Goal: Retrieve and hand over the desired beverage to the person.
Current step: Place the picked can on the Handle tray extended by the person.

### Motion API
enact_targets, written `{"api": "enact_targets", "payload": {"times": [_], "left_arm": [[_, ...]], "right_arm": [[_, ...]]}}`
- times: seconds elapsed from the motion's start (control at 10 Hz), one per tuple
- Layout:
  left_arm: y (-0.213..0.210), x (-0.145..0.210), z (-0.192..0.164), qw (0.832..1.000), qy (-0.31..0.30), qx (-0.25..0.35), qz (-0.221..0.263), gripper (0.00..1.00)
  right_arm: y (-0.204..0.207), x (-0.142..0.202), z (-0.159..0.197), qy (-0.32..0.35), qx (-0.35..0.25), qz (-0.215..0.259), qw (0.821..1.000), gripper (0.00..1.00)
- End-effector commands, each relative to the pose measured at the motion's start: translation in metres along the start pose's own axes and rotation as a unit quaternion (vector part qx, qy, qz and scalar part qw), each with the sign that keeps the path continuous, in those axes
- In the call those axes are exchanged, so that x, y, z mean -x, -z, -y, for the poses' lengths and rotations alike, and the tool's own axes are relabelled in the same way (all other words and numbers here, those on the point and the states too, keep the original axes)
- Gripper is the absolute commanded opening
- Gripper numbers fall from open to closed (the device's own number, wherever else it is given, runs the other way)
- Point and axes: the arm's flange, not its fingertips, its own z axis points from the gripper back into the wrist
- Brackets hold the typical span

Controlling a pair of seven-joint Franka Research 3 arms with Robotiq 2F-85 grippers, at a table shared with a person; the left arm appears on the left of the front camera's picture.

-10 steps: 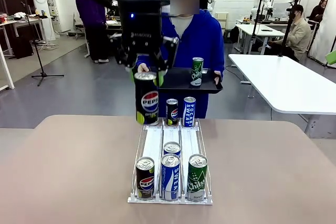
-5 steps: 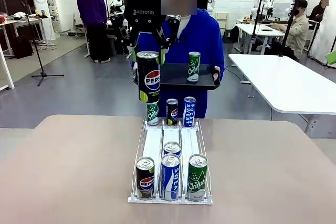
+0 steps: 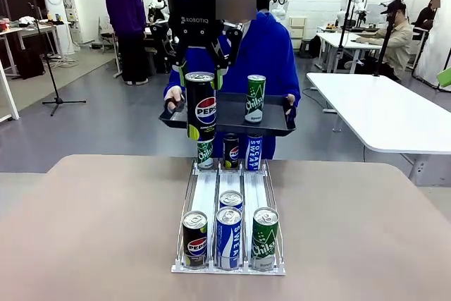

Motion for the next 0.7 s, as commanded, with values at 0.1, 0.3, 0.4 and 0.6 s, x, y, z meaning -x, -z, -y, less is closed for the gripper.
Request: {"api": "enact_targets", "payload": {"times": [0.1,0.3,0.4,0.6], "left_arm": [[-0.0028,0.0021,-0.0019,1.000,0.004,-0.001,0.003,0.00],[-0.0028,0.0021,-0.0019,1.000,0.004,-0.001,0.003,0.00],[-0.0028,0.0021,-0.0019,1.000,0.004,-0.001,0.003,0.00],[-0.0028,0.0021,-0.0019,1.000,0.004,-0.001,0.003,0.00]], "right_arm": [[-0.0008,-0.0037,0.0000,0.000,-0.001,-0.008,1.000,1.00],[-0.0008,-0.0037,0.0000,0.000,-0.001,-0.008,1.000,1.00],[-0.0008,-0.0037,0.0000,0.000,-0.001,-0.008,1.000,1.00],[-0.0008,-0.0037,0.0000,0.000,-0.001,-0.008,1.000,1.00]]}}
